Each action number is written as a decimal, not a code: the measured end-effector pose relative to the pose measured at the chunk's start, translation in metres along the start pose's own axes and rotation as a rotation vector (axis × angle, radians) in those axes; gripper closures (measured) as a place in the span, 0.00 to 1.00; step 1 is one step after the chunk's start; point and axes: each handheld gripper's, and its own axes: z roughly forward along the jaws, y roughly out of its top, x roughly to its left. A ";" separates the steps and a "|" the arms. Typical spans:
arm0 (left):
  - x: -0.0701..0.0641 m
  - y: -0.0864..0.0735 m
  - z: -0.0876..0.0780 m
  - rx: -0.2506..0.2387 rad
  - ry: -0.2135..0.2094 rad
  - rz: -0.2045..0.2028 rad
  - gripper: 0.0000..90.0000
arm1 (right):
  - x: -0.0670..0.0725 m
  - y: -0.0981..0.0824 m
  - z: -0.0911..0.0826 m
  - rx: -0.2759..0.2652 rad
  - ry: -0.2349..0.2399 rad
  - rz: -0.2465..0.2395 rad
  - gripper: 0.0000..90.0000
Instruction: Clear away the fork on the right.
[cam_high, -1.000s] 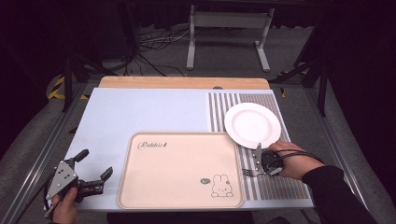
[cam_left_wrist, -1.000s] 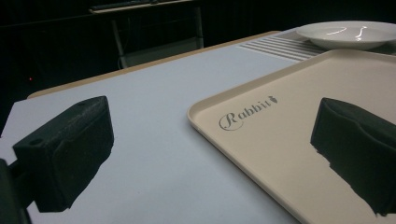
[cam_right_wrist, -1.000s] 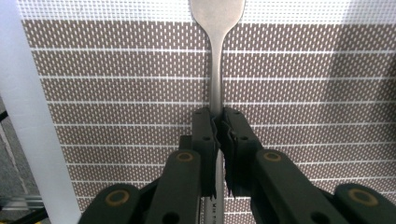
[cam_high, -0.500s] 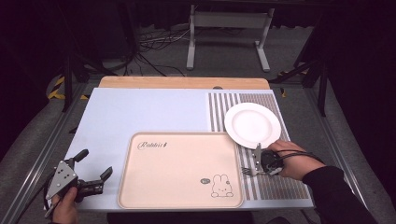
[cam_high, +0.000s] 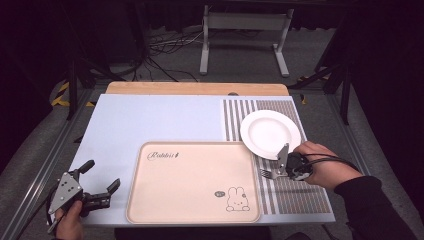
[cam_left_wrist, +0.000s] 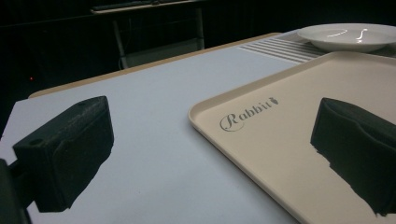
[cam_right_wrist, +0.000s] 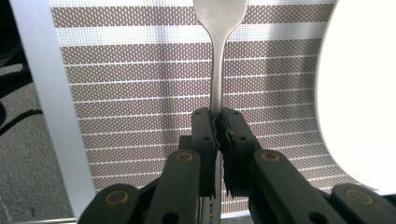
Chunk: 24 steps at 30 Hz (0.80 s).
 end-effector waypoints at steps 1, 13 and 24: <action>0.000 0.000 0.000 0.000 -0.002 0.001 0.00 | -0.001 0.000 -0.002 -0.005 -0.003 -0.003 0.94; 0.000 0.000 0.000 -0.001 -0.002 0.000 0.00 | -0.003 0.002 -0.022 -0.050 -0.039 0.026 0.94; 0.000 0.000 0.000 0.000 -0.004 0.002 0.00 | -0.006 0.022 -0.035 -0.102 -0.046 0.061 0.94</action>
